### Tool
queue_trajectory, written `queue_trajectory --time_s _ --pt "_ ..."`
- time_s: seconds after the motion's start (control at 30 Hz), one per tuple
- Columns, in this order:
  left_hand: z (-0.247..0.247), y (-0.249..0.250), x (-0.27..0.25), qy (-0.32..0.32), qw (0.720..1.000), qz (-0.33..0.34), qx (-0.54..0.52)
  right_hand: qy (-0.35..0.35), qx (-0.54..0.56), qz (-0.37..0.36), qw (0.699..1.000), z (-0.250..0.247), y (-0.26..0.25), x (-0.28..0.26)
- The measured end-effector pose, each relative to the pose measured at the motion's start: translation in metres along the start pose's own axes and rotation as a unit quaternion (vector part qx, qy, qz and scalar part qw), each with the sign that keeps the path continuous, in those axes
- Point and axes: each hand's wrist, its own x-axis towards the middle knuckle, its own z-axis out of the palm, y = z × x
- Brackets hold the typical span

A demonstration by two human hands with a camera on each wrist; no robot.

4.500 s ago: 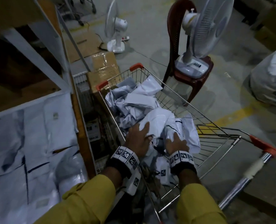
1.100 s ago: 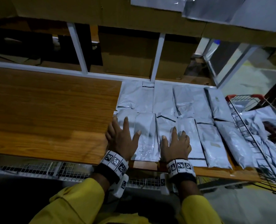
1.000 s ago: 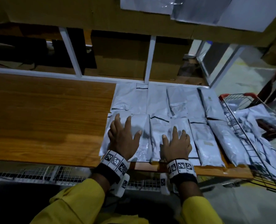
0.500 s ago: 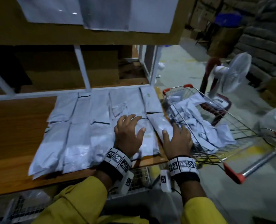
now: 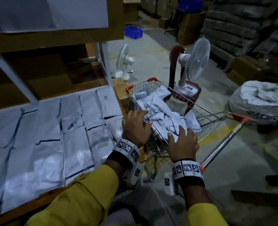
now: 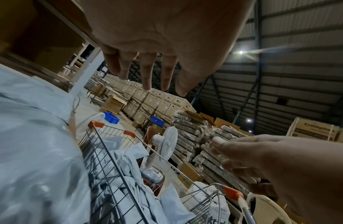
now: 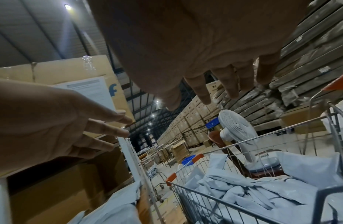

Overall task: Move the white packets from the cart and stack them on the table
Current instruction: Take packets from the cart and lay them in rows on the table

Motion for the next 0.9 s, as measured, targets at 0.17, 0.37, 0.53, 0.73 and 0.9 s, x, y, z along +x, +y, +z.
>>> queue_trajectory --time_s 0.17,0.37,0.53,0.73,0.9 --pt "0.037 0.002 0.048 -0.031 0.999 -0.026 -0.003 -0.008 0.001 0.022 1.000 0.012 0.004 0.039" --pt "0.072 -0.001 0.122 -0.079 0.996 -0.040 -0.018 -0.009 -0.005 0.053 0.999 0.017 -0.003 0.101" --pt "0.096 -0.002 0.175 -0.100 0.994 -0.042 0.004 -0.018 -0.016 0.066 0.998 0.027 -0.005 0.141" --pt "0.141 0.004 0.223 -0.139 0.986 -0.046 0.085 -0.044 -0.038 0.089 0.994 0.051 0.008 0.202" --pt "0.187 0.000 0.259 -0.182 0.970 -0.051 0.154 -0.100 -0.035 0.124 0.987 0.087 0.031 0.264"
